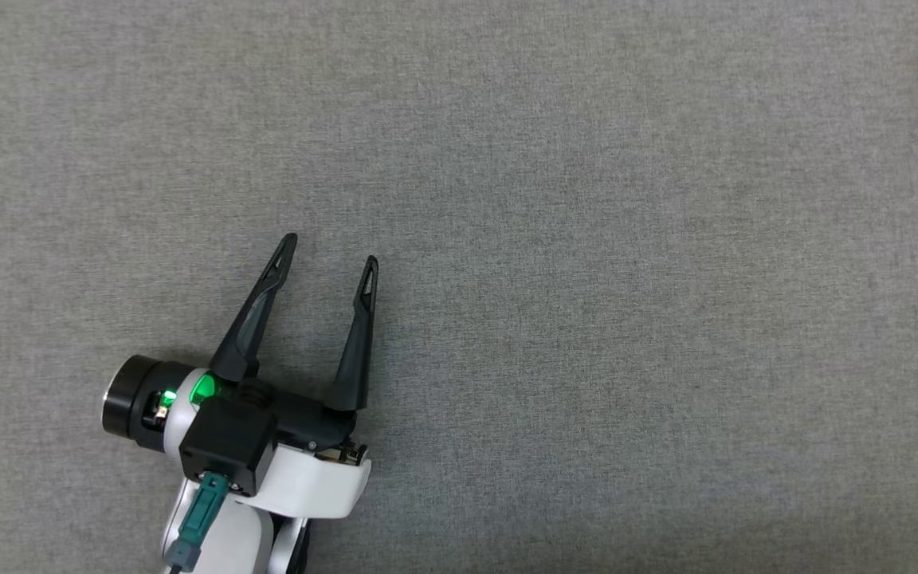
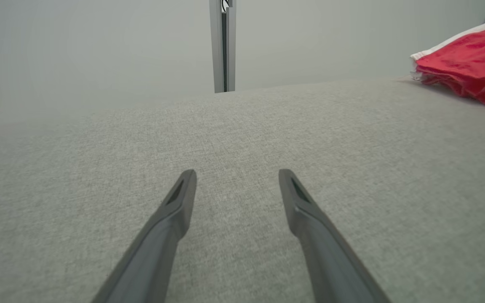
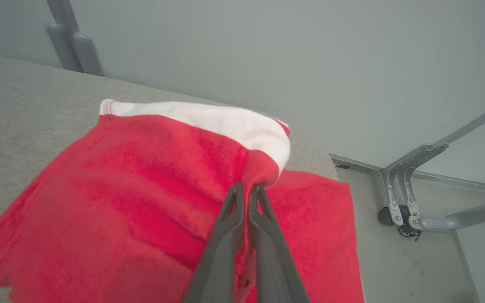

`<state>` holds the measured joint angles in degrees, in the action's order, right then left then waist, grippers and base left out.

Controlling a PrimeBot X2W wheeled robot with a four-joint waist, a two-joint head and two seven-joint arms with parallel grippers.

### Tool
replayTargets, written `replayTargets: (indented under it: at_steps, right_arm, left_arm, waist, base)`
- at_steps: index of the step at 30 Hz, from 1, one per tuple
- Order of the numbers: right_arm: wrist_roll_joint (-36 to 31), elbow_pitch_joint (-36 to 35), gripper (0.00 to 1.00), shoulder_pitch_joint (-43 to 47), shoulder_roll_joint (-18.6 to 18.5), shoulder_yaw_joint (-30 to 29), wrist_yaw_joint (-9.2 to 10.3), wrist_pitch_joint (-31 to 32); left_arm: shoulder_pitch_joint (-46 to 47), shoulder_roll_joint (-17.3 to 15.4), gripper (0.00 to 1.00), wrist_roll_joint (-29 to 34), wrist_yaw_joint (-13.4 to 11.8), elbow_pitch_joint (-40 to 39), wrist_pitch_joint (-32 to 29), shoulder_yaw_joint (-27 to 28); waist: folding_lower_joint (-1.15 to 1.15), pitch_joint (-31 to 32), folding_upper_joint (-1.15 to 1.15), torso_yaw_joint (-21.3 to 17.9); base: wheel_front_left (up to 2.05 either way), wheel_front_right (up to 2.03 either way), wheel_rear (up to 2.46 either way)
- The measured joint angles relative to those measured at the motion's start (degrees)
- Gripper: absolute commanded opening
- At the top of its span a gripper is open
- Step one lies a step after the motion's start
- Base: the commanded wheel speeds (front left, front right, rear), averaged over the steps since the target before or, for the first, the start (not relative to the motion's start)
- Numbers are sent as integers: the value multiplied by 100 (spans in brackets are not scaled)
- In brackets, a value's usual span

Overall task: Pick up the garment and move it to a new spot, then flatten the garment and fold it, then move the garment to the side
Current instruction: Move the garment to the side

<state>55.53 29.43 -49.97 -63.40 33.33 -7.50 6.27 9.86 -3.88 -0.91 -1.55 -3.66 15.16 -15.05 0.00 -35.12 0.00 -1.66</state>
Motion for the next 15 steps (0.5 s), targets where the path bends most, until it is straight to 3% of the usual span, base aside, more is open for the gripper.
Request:
replayTargets:
  at_steps: [6,15]
  right_arm:
    - [-1188,736,0,-664,31,272,-3,-218]
    - [-2061,1536,0,-1237,249,326,-7,-491]
  left_arm:
    - [121,-32,100,40,56,-79,10,-13]
    - [180,-21,100,40,98,-130,20,-48]
  waist:
    - [0,-212,0,-50]
    - [0,-341,0,56]
  base:
    - [0,0,0]
    - [0,0,0]
